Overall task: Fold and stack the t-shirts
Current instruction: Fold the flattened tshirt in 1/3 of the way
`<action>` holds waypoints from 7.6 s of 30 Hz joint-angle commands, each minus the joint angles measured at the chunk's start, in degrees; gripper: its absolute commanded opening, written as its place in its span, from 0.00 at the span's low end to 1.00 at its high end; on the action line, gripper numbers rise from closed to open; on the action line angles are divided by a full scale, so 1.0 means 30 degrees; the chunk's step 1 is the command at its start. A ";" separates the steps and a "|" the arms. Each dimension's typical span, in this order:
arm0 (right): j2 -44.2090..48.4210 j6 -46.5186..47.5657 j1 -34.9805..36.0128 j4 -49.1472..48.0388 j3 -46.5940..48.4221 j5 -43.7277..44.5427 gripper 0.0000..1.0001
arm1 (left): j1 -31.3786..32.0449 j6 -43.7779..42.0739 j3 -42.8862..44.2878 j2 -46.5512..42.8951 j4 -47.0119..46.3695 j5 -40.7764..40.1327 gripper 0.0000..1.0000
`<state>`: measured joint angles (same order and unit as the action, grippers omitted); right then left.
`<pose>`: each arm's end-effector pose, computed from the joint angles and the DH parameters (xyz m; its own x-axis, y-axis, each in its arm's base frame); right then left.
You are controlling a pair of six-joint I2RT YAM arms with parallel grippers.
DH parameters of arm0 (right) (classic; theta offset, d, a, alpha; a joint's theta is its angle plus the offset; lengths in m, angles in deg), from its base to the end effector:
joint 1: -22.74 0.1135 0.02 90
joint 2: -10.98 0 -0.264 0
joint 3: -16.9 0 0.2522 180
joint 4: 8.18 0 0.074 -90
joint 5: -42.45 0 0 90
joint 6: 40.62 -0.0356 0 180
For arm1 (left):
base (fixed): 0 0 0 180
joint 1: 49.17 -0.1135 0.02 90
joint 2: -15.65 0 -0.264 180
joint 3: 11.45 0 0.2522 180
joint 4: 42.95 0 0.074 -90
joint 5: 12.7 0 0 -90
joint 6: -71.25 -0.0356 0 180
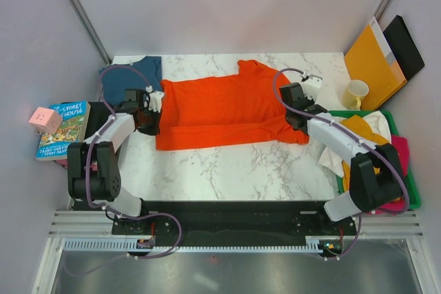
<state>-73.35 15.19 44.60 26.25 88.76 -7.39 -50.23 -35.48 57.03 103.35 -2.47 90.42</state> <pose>0.2956 0.0939 0.2479 -0.4906 0.2659 -0.8298 0.4837 0.8752 -0.0056 0.3025 -0.0025 0.2004 -0.7989 0.2656 -0.5396 0.3409 0.9391 -0.0425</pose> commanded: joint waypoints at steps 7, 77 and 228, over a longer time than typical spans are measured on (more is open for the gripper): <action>-0.3874 0.1349 -0.0580 -0.2260 0.3070 -0.0584 0.00 | -0.0145 0.1475 0.1710 0.2288 -0.1845 -0.1122 0.02; -0.7395 -0.1316 0.2847 -0.3226 0.1900 -0.1815 0.38 | 0.2433 0.2471 0.2151 0.6245 -0.0205 0.0664 0.57; -0.6108 -0.3335 0.1764 0.1285 0.0467 -0.1638 0.00 | 0.1027 0.0160 0.3735 0.5278 0.3044 0.0842 0.33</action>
<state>-92.39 8.39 50.00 30.95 92.28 -11.80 -47.17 -31.35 69.10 119.15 5.10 95.25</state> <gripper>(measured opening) 0.007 0.333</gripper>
